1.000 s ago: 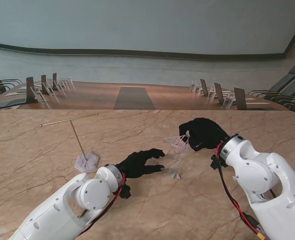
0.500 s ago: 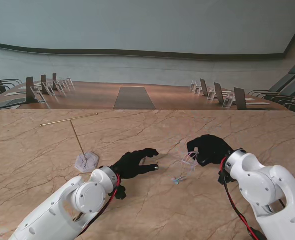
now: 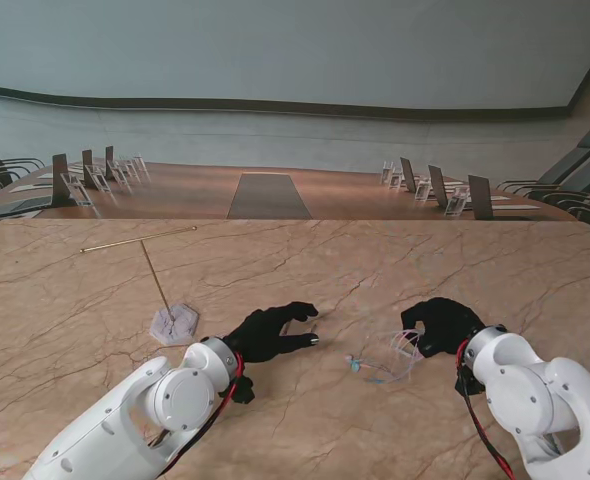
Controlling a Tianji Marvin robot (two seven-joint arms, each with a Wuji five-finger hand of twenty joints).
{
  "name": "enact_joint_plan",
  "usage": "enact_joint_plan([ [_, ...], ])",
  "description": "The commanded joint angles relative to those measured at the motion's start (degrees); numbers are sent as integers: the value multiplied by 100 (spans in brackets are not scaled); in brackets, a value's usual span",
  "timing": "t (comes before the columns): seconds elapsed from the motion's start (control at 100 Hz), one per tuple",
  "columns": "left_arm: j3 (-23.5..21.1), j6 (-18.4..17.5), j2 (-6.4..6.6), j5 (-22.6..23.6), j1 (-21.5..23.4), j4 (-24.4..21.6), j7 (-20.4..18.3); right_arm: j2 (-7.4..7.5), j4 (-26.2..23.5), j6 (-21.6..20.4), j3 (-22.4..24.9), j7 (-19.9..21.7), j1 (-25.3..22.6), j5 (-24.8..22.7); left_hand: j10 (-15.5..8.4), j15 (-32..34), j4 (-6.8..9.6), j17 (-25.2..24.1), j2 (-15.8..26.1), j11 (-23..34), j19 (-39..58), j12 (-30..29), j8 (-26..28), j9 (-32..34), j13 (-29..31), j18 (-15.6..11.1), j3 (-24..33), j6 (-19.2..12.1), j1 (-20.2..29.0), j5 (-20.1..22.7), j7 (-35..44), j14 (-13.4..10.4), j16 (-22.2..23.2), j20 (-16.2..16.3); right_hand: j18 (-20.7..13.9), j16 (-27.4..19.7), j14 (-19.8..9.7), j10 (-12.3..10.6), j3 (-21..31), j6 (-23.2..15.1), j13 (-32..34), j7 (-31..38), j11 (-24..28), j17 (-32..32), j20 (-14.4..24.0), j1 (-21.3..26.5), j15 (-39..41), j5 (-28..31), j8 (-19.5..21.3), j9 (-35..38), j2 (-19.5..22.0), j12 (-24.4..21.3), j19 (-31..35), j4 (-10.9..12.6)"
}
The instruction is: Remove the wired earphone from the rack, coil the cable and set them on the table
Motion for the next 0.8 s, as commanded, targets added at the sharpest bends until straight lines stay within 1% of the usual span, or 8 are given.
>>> enact_joint_plan([
  [0.0,37,45,-36,-43,11,28,-26,-2,135,92,-46,41,-43,-43,46,68,157,-4,247,-11,130,0,-43,39,66,-67,-137,-21,1,57,-91,-15,52,105,-262,31,665,778,604,282,231,363,134,228,-34,-64,520,206,-46,84,-398,78,249,-421],
  [0.09,60,57,-40,-56,-4,47,-25,-4,254,211,-93,23,-23,-54,45,83,161,0,255,-3,144,7,-42,56,74,-56,-160,-20,23,74,-86,-7,60,106,-324,139,609,760,474,252,106,358,98,121,-80,-89,465,78,-98,-38,-181,100,199,-535],
  [0.17,64,78,-37,-51,-7,49,-38,-5,385,274,-142,-8,16,-81,49,96,163,2,271,2,157,12,-42,60,78,-65,-182,-22,46,74,-87,-5,68,107,-479,460,502,692,237,177,-57,371,82,-71,-103,-116,301,-103,-155,-227,55,102,127,-567],
  [0.3,79,107,-48,-54,-14,84,-8,-24,700,445,-311,-217,139,-163,43,104,167,-3,281,2,172,17,-42,61,74,-61,-220,-14,75,86,-84,-7,72,105,-707,548,364,593,-22,84,-294,401,98,-346,-105,-150,143,-403,-283,-509,256,63,9,-805],
  [0.49,112,163,-51,-70,-34,107,-22,-59,1136,658,-521,-515,325,-58,47,107,171,-6,306,3,183,20,-45,66,72,-59,-276,-17,99,89,-87,-8,72,98,-879,603,275,566,-391,131,-628,469,132,-718,-89,-220,-56,-773,-604,-901,540,-51,-166,-941],
  [0.67,130,226,-54,-64,-41,101,-20,-71,1326,641,-513,-659,391,-101,52,106,176,-10,311,4,186,22,-44,66,73,-59,-316,-11,132,93,-85,-14,70,91,-1165,477,-17,367,-1484,223,-1390,244,-199,-1401,-219,-583,-545,-1452,-1124,-1759,1143,-204,-565,-1104],
  [0.74,138,235,-57,-61,-51,107,-14,-71,1343,618,-469,-676,392,-136,49,108,178,-9,318,4,188,23,-44,67,76,-59,-329,-8,142,100,-83,-7,71,89,-1365,330,-272,238,-1899,294,-1825,66,-443,-1793,-332,-680,-797,-1856,-1345,-2203,1350,-276,-748,-1144],
  [0.79,145,242,-58,-67,-61,111,-20,-66,1351,579,-430,-673,389,-207,47,113,180,-6,324,4,193,23,-45,65,78,-61,-341,-9,151,94,-87,-4,74,90,-1504,193,-477,118,-2100,404,-2138,-126,-609,-2052,-458,-742,-965,-2222,-1669,-2567,1451,-406,-869,-1111],
])
